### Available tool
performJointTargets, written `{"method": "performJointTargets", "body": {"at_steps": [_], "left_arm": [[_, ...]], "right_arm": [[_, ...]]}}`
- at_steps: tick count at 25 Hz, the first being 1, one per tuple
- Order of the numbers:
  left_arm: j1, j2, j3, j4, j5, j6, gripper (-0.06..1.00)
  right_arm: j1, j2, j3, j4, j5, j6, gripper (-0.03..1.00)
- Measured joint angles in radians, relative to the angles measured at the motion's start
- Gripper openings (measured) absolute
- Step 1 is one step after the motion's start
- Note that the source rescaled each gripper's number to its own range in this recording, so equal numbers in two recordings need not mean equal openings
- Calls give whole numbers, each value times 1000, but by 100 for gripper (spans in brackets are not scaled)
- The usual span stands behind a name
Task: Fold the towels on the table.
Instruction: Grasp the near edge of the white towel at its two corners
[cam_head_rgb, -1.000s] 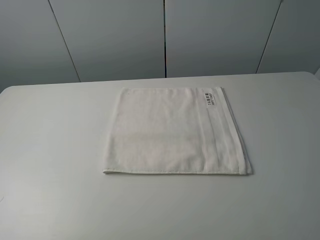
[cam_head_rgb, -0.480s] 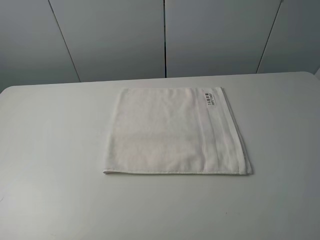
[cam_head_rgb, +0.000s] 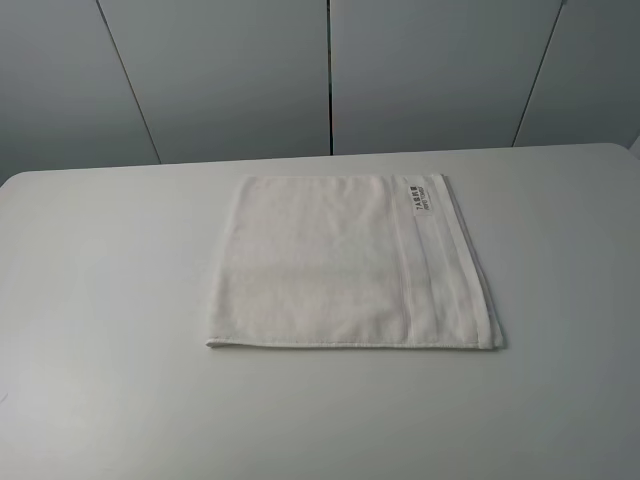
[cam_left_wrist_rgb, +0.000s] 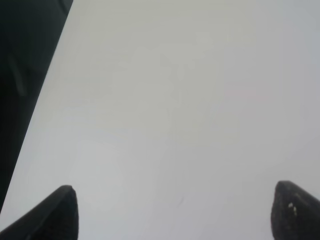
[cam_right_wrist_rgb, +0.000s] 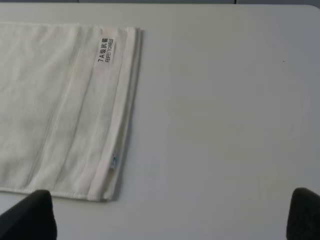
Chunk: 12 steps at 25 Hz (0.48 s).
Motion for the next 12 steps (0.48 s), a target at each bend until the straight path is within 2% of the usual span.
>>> {"method": "performJointTargets", "body": {"at_steps": [4, 8, 12], "left_arm": [[0, 163, -40, -81, -53, 116, 100], [0, 325, -85, -219, -80, 299, 100], [0, 483, -140, -328, -96, 467, 100]], "right_arm": [[0, 181, -72, 76, -12, -120, 100], [1, 374, -143, 199, -13, -307, 100], [15, 532, -190, 223, 0, -418, 100]]}}
